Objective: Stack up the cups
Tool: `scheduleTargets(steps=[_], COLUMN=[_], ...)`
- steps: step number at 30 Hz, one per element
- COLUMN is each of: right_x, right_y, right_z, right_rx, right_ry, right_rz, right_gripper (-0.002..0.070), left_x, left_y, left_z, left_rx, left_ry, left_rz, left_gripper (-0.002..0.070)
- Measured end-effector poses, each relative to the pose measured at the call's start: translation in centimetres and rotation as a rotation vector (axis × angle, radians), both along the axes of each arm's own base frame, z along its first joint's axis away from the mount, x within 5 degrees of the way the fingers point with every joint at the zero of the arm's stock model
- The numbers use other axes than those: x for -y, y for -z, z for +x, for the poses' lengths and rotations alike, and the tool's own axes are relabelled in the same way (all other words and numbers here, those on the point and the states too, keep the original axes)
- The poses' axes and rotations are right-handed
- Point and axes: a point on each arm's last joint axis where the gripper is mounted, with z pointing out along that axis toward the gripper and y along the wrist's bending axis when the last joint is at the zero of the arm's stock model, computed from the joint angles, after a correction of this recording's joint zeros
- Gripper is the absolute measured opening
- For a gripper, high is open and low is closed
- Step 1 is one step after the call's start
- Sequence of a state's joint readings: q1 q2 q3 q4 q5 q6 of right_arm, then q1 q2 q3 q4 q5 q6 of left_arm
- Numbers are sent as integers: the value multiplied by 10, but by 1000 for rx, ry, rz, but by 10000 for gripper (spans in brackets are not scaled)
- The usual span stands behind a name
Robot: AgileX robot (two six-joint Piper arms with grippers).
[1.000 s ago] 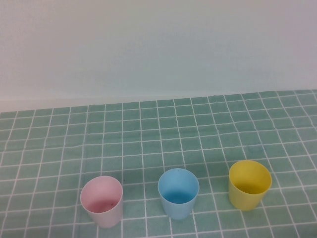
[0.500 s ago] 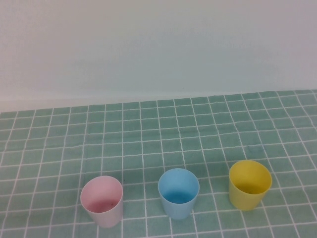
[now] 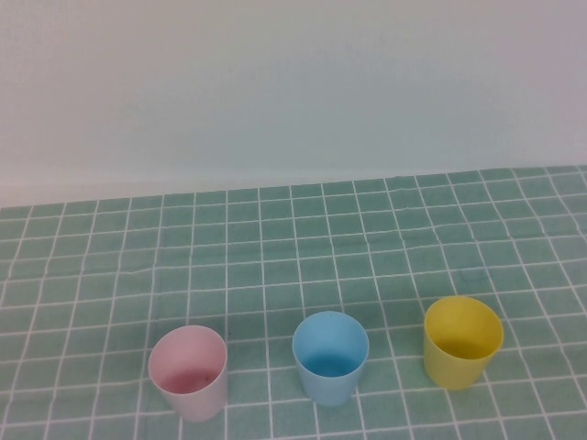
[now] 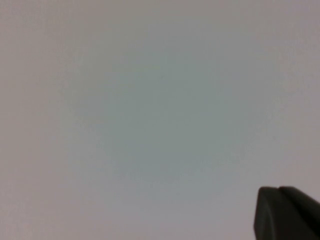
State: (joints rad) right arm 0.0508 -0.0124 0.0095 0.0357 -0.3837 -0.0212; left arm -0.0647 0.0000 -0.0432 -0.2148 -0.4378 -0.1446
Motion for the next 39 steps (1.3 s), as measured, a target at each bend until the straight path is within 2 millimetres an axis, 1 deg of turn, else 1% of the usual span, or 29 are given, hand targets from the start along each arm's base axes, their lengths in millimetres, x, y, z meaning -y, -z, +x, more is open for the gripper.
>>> scheduleTargets(steps=[2,4,7,9,12,14,16,18,20,22,25,28,32,35,39], right_x=[0,-1,-1,0,0,0,-1,-3,-6,-9,-10,-10,-8,-8,-8], right_y=[-11,-27,-52,-66,-89,-100,-107,-112,-113,-111,-105,-103,-102,-102,-102], right_z=[-2,-6,-14,-16,-19,-17,-14,-10,-7,-4,1,5,7,7,6], right_rx=[-29,-62,-115,-166,-248,-342,-458,-583,-725,-850,-971,-1007,-1020,-1020,-1029], right_ry=[1,11,33,42,42,28,3,-28,-66,-103,-129,-121,-101,-101,-102], right_rz=[-17,-65,-141,-170,-185,-182,-170,-163,-167,-173,-183,-195,-213,-215,-216], right_gripper=[-1,-1,-1,-1,-1,-1,-1,-1,-1,-1,-1,-1,-1,-1,-1], left_x=[1,4,7,9,11,12,12,10,6,4,5,13,28,37,42], left_y=[-19,-35,-59,-72,-86,-90,-86,-75,-62,-54,-44,-30,-17,-19,-36], left_z=[-5,-10,-17,-15,-10,-3,5,17,28,39,54,69,91,113,140], left_rx=[2,-62,-202,-323,-520,-653,-769,-880,-975,-1065,-1183,-1318,-1482,-1515,-1529], left_ry=[14,31,43,51,73,91,93,75,41,18,37,136,361,470,530], left_rz=[9,63,151,190,250,291,352,382,345,289,285,328,411,438,459], left_gripper=[-1,-1,-1,-1,-1,-1,-1,-1,-1,-1,-1,-1,-1,-1,-1])
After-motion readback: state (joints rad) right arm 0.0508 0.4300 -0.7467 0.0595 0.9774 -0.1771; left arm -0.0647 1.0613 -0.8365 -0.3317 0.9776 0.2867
